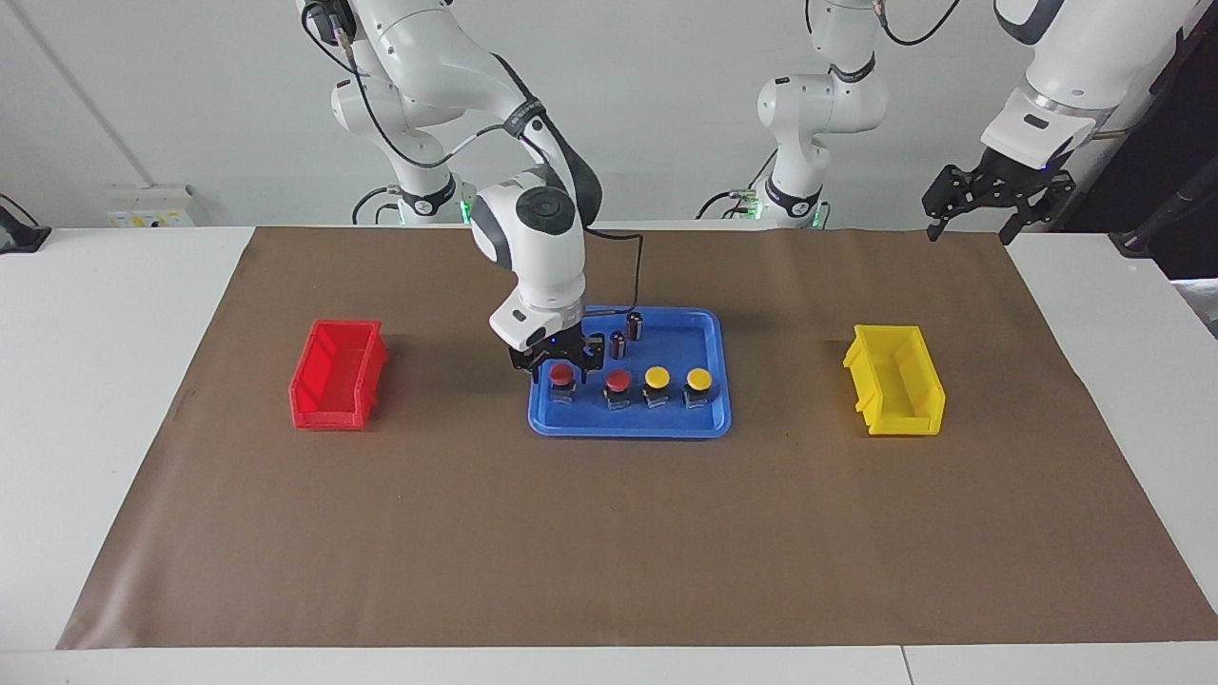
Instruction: Sort red and yellow buttons by color
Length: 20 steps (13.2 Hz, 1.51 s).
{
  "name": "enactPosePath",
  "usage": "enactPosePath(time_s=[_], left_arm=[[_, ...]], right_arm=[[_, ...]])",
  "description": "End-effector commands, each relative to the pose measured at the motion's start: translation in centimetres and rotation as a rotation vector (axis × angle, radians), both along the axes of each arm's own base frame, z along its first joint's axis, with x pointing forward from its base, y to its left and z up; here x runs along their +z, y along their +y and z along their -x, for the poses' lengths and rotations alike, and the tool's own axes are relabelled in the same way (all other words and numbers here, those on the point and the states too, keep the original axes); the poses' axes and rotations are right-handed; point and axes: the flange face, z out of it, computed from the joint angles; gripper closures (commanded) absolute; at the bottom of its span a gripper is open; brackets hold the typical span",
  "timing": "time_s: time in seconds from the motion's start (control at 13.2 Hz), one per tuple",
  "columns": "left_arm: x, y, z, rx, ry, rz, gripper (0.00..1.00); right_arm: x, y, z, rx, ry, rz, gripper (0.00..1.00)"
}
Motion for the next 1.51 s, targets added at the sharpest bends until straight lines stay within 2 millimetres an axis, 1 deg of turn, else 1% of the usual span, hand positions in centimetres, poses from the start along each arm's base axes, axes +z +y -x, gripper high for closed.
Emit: enactPosePath(time_s=[0.0, 0.15, 0.23, 0.3, 0.38, 0.45, 0.53, 0.68, 0.75, 0.83, 0.91, 0.98, 1.06, 1.13, 1.21, 1.28, 1.36, 1.43], left_arm=[[0.0, -0.1, 0.8, 0.009, -0.021, -0.020, 0.01], [0.0, 0.0, 0.8, 0.012, -0.019, -0.020, 0.01], [-0.2, 0.0, 0.8, 0.013, -0.017, -0.017, 0.01], [-0.1, 0.2, 0.8, 0.054, -0.025, -0.007, 0.02], [-0.1, 0.3, 0.8, 0.144, -0.030, 0.006, 0.02], [-0.1, 0.3, 0.7, 0.205, -0.041, 0.016, 0.02], [0.0, 0.4, 0.6, 0.209, -0.048, 0.017, 0.02], [-0.4, 0.3, 0.3, 0.195, -0.053, 0.017, 0.03], [-0.6, 0.3, -0.1, 0.164, -0.052, 0.016, 0.03], [-1.3, 0.1, -1.0, 0.149, -0.036, 0.012, 0.03], [-1.5, -0.4, -2.3, 0.142, -0.027, 0.009, 0.03], [-2.4, -1.0, -4.3, 0.136, -0.011, 0.003, 0.04], [-2.8, -2.1, -5.3, 0.124, -0.010, 0.008, 0.04], [-4.3, -6.6, -5.7, 0.064, 0.002, 0.029, 0.04], [-5.6, -11.4, -5.1, 0.063, -0.006, 0.037, 0.04], [-7.1, -16.3, -4.0, 0.123, -0.017, 0.047, 0.06], [-8.2, -20.4, -2.8, 0.156, -0.032, 0.060, 0.09], [-11.2, -25.1, -2.3, 0.180, -0.034, 0.073, 0.10]], right_arm=[[-0.1, -0.3, 0.8, 0.005, -0.017, 0.014, 0.29], [-0.3, -0.3, 1.2, 0.011, -0.012, 0.018, 0.34], [-0.6, -0.3, 1.5, 0.013, -0.005, 0.023, 0.35], [-0.8, -0.4, 1.8, 0.015, 0.000, 0.027, 0.37], [-0.9, -0.4, 1.8, 0.018, -0.004, 0.024, 0.41], [-0.8, -0.4, 1.7, 0.018, -0.008, 0.022, 0.49], [-0.7, -0.4, 1.6, 0.017, -0.010, 0.020, 0.58], [-0.1, -0.3, 1.2, 0.014, -0.018, 0.015, 0.81], [0.6, -0.3, 0.7, 0.013, -0.020, 0.016, 0.83], [2.1, -1.4, -0.3, 0.029, -0.024, 0.023, 0.83], [5.2, -3.2, -1.4, 0.047, -0.021, 0.042, 0.83], [8.6, -5.7, -1.6, 0.054, -0.015, 0.070, 0.83], [11.5, -8.9, -0.8, 0.074, -0.009, 0.099, 0.83], [13.0, -12.2, 0.6, 0.091, 0.004, 0.121, 0.84], [13.7, -15.8, 2.0, 0.091, 0.005, 0.139, 0.84], [14.0, -19.5, 3.2, 0.116, 0.021, 0.148, 0.84], [13.6, -23.3, 4.1, 0.130, 0.047, 0.136, 0.84], [13.1, -26.9, 4.8, 0.127, 0.067, 0.121, 0.84]])
